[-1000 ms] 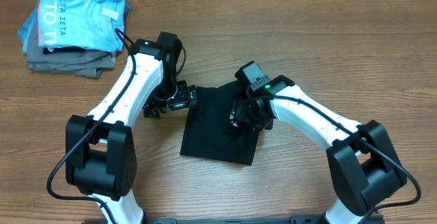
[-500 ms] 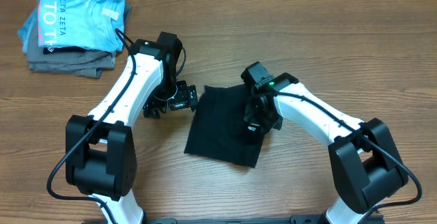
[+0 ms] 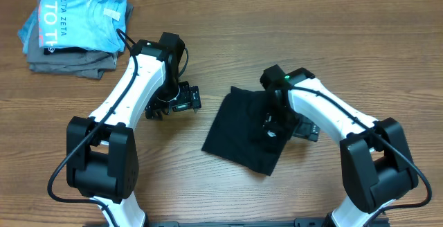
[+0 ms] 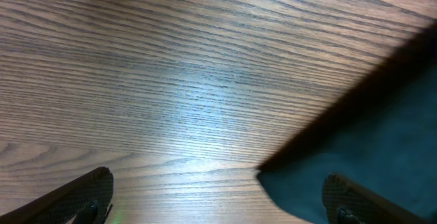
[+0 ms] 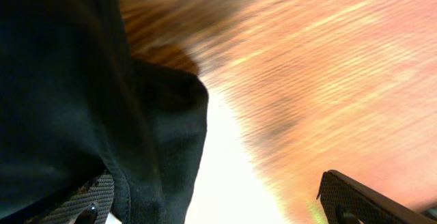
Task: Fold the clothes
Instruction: 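Lift the right gripper and move it to the bundle's right edge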
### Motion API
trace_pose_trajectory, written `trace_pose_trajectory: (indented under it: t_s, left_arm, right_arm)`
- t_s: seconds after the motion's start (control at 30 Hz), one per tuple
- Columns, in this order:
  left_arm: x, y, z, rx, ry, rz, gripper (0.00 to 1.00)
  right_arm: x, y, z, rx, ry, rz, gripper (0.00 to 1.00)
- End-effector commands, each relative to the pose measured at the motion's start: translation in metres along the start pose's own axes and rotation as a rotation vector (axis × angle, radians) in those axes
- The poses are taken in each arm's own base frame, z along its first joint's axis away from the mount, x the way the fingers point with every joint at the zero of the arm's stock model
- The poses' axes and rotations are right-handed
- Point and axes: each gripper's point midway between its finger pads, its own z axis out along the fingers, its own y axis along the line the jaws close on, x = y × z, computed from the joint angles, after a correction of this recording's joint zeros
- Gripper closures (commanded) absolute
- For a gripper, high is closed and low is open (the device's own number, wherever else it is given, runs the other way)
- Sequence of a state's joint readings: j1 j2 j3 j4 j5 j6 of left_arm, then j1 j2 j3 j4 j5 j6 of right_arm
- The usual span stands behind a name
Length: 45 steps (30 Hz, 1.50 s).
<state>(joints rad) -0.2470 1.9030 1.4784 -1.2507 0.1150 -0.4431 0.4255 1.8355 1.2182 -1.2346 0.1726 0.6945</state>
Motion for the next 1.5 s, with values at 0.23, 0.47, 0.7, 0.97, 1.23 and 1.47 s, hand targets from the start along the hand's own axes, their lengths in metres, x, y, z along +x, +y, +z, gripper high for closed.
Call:
trace_pose_trajectory:
  t_s: [0.23,0.47,0.7,0.97,1.23,1.47]
  left_arm:
    - [0.001,0.004,0.001,-0.013,0.004,-0.018,0.0]
    - [0.001,0.004,0.001,-0.012,0.003,-0.018,0.0]
    - [0.001,0.004,0.001,-0.013,0.004,-0.018,0.0]
    - [0.002,0.004,0.001,-0.014,0.007,-0.018,0.0]
    - [0.003,0.005,0.001,-0.016,0.011,-0.019,0.0]
    - [0.004,0.005,0.001,-0.018,0.015,-0.012,0.0]
  right_arm:
    - [-0.065,0.014,-0.07,-0.241,-0.09,0.075,0.0]
    - [-0.078,0.03,-0.073,-0.388,-0.085,0.033,0.38]
    - [-0.081,0.032,-0.055,-0.388,-0.078,0.031,0.42]
    - [-0.073,0.031,-0.022,-0.359,-0.064,0.029,0.38]
    - [-0.071,0.022,-0.005,-0.339,-0.051,0.045,0.73]
    - [-0.072,-0.005,0.005,-0.238,-0.048,0.08,0.96]
